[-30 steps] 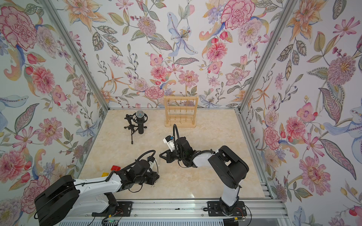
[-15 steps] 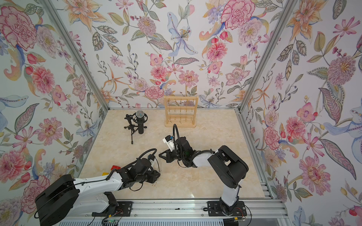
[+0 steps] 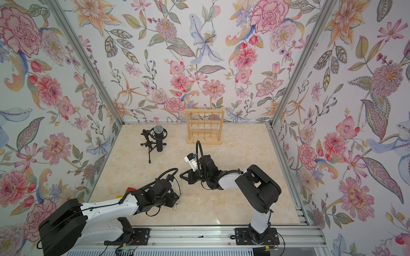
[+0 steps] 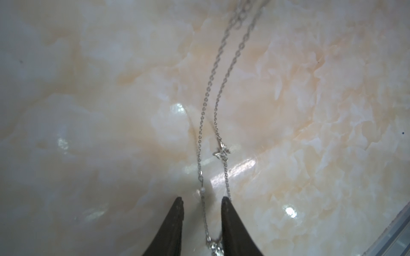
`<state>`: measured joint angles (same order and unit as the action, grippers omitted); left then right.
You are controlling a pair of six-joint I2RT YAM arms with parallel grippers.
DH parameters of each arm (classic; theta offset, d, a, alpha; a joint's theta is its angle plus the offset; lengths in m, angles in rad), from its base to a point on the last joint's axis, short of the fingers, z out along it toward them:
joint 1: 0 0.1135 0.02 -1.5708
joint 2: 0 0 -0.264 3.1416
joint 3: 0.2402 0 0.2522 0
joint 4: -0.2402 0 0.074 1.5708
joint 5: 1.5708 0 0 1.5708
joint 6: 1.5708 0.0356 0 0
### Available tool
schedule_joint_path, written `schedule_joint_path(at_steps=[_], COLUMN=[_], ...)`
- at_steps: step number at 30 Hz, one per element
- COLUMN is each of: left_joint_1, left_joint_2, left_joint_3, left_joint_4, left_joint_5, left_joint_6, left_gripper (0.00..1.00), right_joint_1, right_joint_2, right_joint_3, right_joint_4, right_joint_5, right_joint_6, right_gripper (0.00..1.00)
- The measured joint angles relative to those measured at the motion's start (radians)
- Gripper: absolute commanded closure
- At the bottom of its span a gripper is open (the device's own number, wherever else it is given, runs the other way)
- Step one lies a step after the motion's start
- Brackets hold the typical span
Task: Take the necklace off the jewelry display stand
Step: Place the necklace at the center of the board.
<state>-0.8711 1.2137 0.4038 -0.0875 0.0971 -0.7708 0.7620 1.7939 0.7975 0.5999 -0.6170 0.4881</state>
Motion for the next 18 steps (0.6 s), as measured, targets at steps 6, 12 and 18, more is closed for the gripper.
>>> schedule_joint_path(at_steps=[6,12,18], left_joint_1=[-0.032,-0.058,-0.060], left_joint_2=[-0.002,-0.002,0.021], left_joint_3=[0.010,0.071,0.117], left_joint_4=[-0.045,-0.095,-0.084], left_joint_5=[-0.001,-0.005,-0.008], left_joint_6=[0.006,0.005,0.005], left_gripper=[0.92,0.96,1.00], right_joint_1=[-0.006,-0.006,-0.006], right_joint_2=[0.000,0.002,0.002], right_joint_3=[0.000,0.000,0.000], right_joint_4=[0.005,0.008,0.008], right_joint_5=[0.000,0.000,0.000], right_joint_6=[0.002,0.007,0.007], right_gripper=[1.00,1.00,1.00])
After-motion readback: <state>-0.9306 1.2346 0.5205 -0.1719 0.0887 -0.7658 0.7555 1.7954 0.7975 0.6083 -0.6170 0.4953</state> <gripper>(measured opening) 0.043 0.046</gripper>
